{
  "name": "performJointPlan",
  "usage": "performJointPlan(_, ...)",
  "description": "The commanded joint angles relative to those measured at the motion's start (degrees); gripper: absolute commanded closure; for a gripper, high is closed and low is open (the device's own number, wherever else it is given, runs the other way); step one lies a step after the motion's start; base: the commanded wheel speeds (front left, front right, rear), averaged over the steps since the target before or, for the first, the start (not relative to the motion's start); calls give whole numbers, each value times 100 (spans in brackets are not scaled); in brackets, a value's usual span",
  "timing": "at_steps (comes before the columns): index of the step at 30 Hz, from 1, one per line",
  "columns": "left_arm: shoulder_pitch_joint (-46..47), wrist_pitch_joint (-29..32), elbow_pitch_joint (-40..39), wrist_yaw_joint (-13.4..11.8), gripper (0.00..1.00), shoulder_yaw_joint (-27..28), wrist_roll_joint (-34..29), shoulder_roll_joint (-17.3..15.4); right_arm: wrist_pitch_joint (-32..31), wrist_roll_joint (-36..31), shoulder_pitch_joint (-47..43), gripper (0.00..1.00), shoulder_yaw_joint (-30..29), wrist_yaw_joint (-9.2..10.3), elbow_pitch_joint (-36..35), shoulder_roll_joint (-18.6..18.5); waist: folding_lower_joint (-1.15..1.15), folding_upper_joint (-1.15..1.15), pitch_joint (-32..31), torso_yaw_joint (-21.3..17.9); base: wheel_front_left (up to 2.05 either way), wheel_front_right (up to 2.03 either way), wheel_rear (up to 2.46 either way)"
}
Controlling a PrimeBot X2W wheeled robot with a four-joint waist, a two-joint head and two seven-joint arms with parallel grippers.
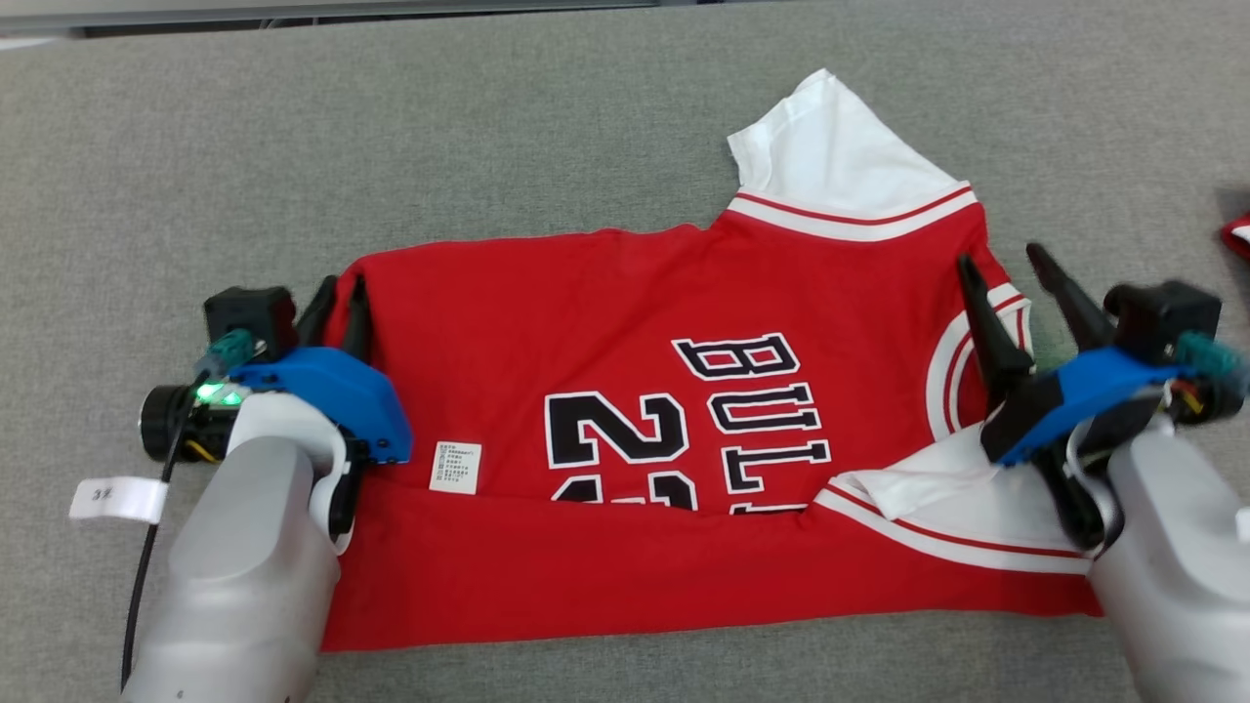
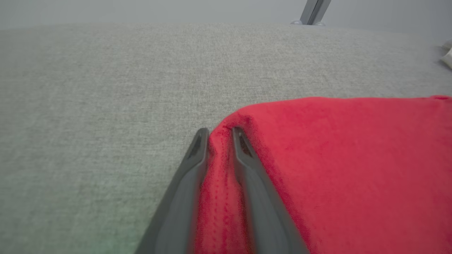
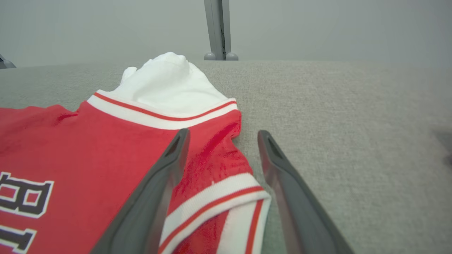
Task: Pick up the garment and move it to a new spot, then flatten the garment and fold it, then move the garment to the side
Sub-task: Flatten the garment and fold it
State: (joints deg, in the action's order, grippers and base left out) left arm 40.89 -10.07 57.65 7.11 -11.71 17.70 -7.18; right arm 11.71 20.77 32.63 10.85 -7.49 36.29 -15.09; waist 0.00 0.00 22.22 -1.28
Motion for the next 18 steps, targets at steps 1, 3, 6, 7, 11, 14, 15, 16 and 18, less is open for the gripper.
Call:
performJointPlan(1,-11,95,105,43,69,-96,-11,67,-42,7,181,0,35,0,-3,-83,0,0,38,36,0,0,0)
performJointPlan(3,35,158,137,56,82,-319,74,134,-195,30,414,0,126,1,37,-193,0,0,83,88,0,0,0)
performJointPlan(6,111,212,114,61,100,-642,222,173,-390,20,827,0,223,1,133,-355,0,0,146,197,0,0,0)
performJointPlan(7,139,160,93,62,100,-729,259,154,-441,20,973,0,244,0,171,-395,0,0,163,237,0,0,0)
performJointPlan(11,338,-133,15,42,100,-902,352,78,-670,-21,1550,0,294,1,499,-496,0,0,248,433,0,0,0)
performJointPlan(14,480,-341,-67,40,100,-976,322,141,-945,-17,1926,0,328,1,875,-584,0,0,319,649,0,0,0)
performJointPlan(15,513,-385,-92,40,100,-1017,307,177,-1049,-29,2034,0,353,1,1015,-644,0,0,341,733,0,0,0)
performJointPlan(16,540,-422,-118,40,100,-1035,311,208,-1164,-49,2137,0,398,1,1150,-683,0,0,365,812,0,0,0)
performJointPlan(18,565,-464,-177,41,100,-1092,337,285,-1358,-36,2333,0,416,1,1404,-771,0,0,418,978,0,0,0)
